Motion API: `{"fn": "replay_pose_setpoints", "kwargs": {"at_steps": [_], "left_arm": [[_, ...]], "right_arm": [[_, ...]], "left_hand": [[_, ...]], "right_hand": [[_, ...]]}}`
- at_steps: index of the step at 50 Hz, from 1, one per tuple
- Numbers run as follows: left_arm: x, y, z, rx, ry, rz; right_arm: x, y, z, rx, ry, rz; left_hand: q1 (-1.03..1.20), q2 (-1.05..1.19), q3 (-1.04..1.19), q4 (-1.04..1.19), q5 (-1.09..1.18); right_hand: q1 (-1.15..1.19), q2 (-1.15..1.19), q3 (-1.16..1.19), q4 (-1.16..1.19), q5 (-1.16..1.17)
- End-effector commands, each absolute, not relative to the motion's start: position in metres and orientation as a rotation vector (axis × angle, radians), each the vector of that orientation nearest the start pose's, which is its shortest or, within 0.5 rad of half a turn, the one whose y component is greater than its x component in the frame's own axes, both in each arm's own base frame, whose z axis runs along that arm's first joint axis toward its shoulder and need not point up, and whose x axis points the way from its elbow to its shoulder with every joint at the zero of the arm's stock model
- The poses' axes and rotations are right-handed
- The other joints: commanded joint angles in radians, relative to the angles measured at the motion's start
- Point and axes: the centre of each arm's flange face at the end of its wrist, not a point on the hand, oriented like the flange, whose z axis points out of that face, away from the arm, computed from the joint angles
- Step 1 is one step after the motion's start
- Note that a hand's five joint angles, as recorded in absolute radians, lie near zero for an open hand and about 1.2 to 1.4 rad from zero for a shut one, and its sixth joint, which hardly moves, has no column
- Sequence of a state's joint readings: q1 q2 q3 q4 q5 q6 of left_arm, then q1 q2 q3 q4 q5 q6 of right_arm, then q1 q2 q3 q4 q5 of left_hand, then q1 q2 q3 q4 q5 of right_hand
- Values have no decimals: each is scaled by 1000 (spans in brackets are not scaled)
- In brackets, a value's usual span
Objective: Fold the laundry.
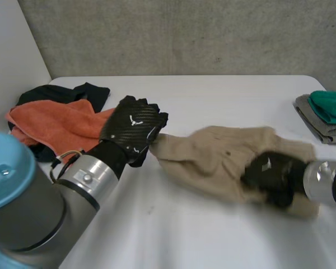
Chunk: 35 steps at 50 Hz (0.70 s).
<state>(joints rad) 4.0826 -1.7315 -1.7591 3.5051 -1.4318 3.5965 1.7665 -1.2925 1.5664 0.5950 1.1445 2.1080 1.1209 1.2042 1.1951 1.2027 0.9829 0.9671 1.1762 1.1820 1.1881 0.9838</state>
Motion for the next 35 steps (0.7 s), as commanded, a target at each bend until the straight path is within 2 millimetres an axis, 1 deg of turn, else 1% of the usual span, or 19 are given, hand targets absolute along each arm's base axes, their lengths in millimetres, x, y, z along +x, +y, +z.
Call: {"fn": "replay_pose_setpoints", "kwargs": {"at_steps": [1, 3, 4, 5, 7, 8, 11, 12, 17, 19, 20, 23, 24, 27, 28, 31, 32, 34, 35], "left_arm": [[-320, -193, 208, 1409, 2013, -2296], [-321, -194, 205, 1414, 2022, -2284], [-321, -195, 205, 1411, 2026, -2280], [-320, -197, 205, 1405, 2027, -2278], [-318, -199, 204, 1397, 2033, -2269], [-317, -200, 205, 1388, 2033, -2269], [-315, -201, 208, 1376, 2027, -2276], [-314, -201, 211, 1372, 2019, -2286], [-313, -199, 232, 1352, 1933, -2352], [-313, -199, 235, 1351, 1913, -2361], [-313, -199, 237, 1356, 1887, -2367], [-315, -200, 245, 1359, 1836, -2386], [-316, -200, 248, 1365, 1807, -2393], [-317, -199, 253, 1373, 1768, -2401], [-318, -198, 255, 1382, 1747, -2404], [-320, -198, 259, 1387, 1713, -2416], [-322, -196, 263, 1396, 1691, -2430], [-325, -194, 268, 1402, 1669, -2451], [-327, -192, 270, 1405, 1661, -2461]], "right_arm": [[219, -196, 213, -1529, 2238, -982], [221, -205, 222, -1454, 2247, -1050], [222, -215, 233, -1390, 2250, -1129], [222, -219, 240, -1368, 2246, -1173], [223, -223, 255, -1343, 2227, -1259], [222, -228, 270, -1333, 2211, -1345], [220, -235, 287, -1341, 2196, -1443], [217, -241, 295, -1350, 2197, -1498], [208, -263, 304, -1383, 2190, -1610], [210, -274, 297, -1398, 2181, -1614], [214, -289, 289, -1403, 2168, -1634], [220, -310, 278, -1426, 2128, -1696], [224, -324, 269, -1428, 2100, -1728], [230, -342, 252, -1445, 2071, -1754], [237, -350, 236, -1466, 2044, -1749], [250, -356, 218, -1506, 1981, -1737], [258, -359, 208, -1527, 1929, -1731], [264, -362, 198, -1536, 1889, -1716], [267, -365, 186, -1535, 1866, -1687]], "left_hand": [[275, 192, 201, 194, 239], [275, 192, 201, 194, 239], [275, 192, 201, 194, 239], [275, 192, 201, 194, 239], [275, 192, 201, 194, 239], [275, 192, 201, 194, 239], [275, 192, 201, 194, 239], [275, 192, 201, 194, 239], [275, 192, 201, 194, 239], [275, 192, 201, 194, 239], [275, 192, 201, 194, 239], [275, 192, 201, 194, 239], [275, 192, 201, 194, 239], [275, 192, 201, 194, 239], [275, 192, 201, 194, 239], [275, 192, 201, 194, 239], [275, 192, 201, 194, 239], [275, 192, 201, 194, 239], [275, 192, 201, 194, 239]], "right_hand": [[112, -98, -103, -109, -80], [-94, -303, -309, -315, -286], [-209, -418, -424, -430, -400], [-253, -462, -468, -474, -445], [-333, -542, -548, -554, -524], [-470, -679, -685, -691, -661], [-732, -941, -947, -953, -923], [-793, -1002, -1007, -1014, -984], [-793, -1002, -1007, -1014, -984], [-793, -1002, -1007, -1014, -984], [-793, -1002, -1007, -1014, -984], [-793, -1002, -1007, -1014, -984], [-793, -1002, -1007, -1014, -984], [-793, -1002, -1007, -1014, -984], [-793, -1002, -1007, -1014, -984], [-793, -1002, -1007, -1014, -984], [-793, -1002, -1007, -1014, -984], [-793, -1002, -1007, -1014, -984], [-793, -1002, -1007, -1014, -984]]}}
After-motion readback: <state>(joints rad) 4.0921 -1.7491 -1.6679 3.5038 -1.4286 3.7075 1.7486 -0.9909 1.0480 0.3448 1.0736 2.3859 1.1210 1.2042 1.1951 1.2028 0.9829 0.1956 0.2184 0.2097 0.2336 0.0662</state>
